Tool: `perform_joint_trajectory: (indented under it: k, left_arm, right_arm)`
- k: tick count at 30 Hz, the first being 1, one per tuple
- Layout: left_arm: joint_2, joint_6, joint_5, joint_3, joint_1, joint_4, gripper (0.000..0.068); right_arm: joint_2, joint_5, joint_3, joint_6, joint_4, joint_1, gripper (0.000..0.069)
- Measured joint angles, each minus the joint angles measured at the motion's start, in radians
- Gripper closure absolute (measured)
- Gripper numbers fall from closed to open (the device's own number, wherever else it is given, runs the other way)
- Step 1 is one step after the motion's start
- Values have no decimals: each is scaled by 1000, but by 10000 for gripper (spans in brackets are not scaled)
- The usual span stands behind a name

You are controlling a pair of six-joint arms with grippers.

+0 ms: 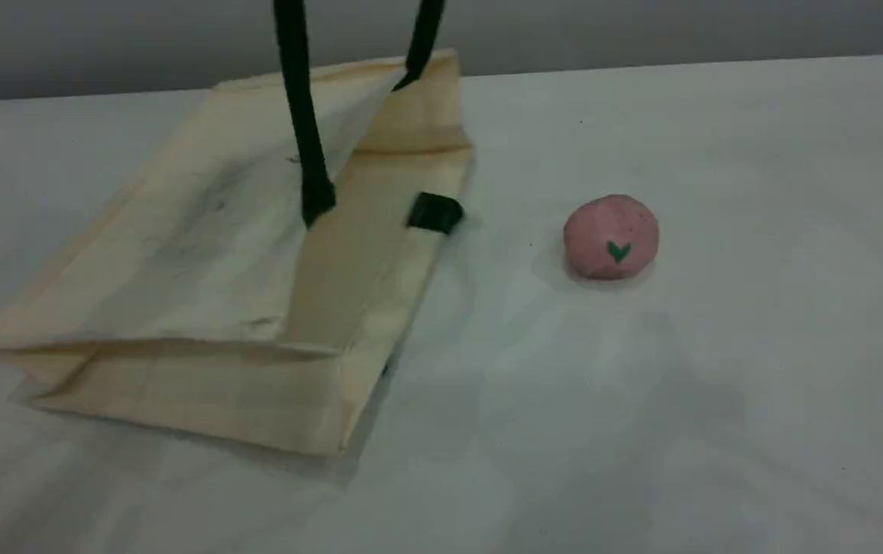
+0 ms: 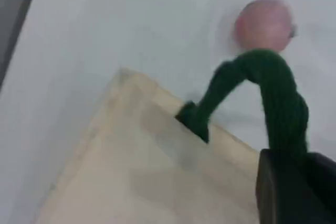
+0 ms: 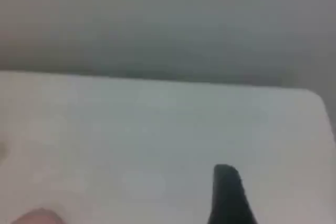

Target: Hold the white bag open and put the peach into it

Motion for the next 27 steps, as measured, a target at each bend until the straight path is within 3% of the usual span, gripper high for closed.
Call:
perform_joint_trajectory:
  k: [6,12,27]
  left_arm:
    - [-64,68,1,1,-77,60,587]
    - [-134,70,-1,1,-81,179,587]
    - [-257,122,-1,3,-81,170,587]
  right_arm:
    - [31,-3,0,0,-1,0,307]
    - [31,-3,0,-1,-2,0,307]
    - [138,0,0,-41,-3,0,307]
